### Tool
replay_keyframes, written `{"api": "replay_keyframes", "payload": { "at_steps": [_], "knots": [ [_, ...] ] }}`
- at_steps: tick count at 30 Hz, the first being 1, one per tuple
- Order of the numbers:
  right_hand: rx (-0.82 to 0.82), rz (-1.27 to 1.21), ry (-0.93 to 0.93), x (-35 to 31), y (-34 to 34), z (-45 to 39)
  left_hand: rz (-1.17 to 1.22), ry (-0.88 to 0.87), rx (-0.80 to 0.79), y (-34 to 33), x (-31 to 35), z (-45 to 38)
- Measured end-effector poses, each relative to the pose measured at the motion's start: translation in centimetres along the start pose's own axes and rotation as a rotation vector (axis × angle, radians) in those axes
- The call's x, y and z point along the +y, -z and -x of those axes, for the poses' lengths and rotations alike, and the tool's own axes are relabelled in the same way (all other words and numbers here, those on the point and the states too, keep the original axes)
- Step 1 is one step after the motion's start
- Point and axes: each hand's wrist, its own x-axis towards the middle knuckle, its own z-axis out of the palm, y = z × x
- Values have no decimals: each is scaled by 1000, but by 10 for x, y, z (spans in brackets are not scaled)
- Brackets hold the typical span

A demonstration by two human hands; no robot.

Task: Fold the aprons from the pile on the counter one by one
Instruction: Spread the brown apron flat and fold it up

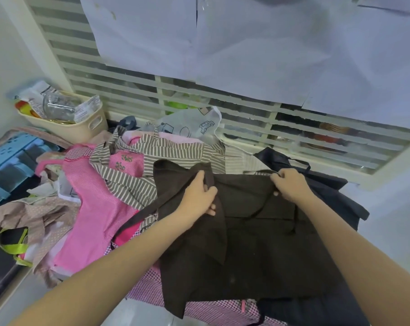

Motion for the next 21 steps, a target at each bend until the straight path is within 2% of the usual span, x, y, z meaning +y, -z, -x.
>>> {"api": "replay_keyframes", "payload": {
  "at_steps": [2,6,8,10,11,12,13,15,16,17,18,21],
  "knots": [
    [-78,-116,-11,-19,6,1,54,62,25,20,-1,-8],
    [-547,-189,212,-83,8,22,-24,99,-12,93,0,-14],
    [-605,-204,339,-115,5,32,-45,155,-70,140,-8,-13],
    [-612,-251,417,-140,2,38,-127,249,-50,188,-16,-7],
    [-610,-304,428,-145,0,37,-228,302,-17,206,-19,-4],
    [-593,-347,423,-146,-1,35,-434,358,19,222,-24,-2],
    [-560,-357,408,-145,-1,32,-720,409,66,231,-30,2],
    [-458,-282,357,-136,-1,29,-1280,447,294,225,-33,12],
    [-401,-247,336,-132,-1,28,-1406,404,361,212,-30,14],
    [-346,-236,322,-129,-2,28,-1407,302,370,193,-27,16],
    [-299,-238,316,-127,-3,30,-1382,159,314,171,-29,11],
    [-266,-298,395,-131,0,40,-1403,-499,209,106,-32,-13]
  ]
}}
